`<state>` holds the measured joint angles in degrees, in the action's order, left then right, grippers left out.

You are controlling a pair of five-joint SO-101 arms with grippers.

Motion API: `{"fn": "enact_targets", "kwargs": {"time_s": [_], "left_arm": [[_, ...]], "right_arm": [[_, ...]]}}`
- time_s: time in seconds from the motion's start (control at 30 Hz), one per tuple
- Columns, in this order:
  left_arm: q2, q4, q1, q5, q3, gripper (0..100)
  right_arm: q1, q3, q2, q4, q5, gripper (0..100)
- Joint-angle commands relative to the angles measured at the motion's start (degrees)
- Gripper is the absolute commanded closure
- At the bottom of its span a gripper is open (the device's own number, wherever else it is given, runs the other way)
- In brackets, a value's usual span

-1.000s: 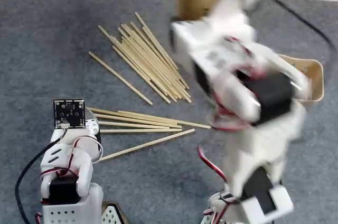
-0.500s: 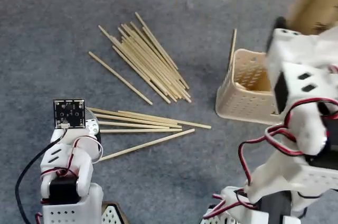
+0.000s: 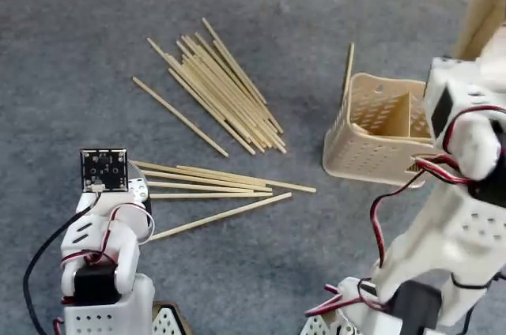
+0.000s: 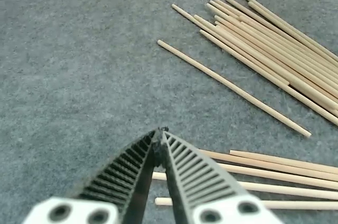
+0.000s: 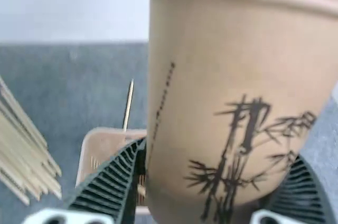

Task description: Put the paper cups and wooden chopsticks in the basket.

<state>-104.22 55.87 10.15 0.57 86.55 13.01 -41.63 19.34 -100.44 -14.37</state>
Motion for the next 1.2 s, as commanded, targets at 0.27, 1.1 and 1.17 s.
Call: {"fn": "enact_targets", "kwargs": {"time_s": [0.27, 1.1, 1.17], "left_arm": [[-0.66, -0.88, 0.13, -0.53, -0.48, 99], [-0.66, -0.97, 0.13, -0.53, -0.40, 99], [-0.66, -0.97, 0.13, -0.53, -0.40, 99]], "right_arm": [[4.00, 36.62, 24.48, 17.19, -4.22, 70.9], [8.66, 100.62, 47.78, 78.90, 3.52, 70.0], [8.66, 100.62, 47.78, 78.90, 3.96, 66.4]]}}
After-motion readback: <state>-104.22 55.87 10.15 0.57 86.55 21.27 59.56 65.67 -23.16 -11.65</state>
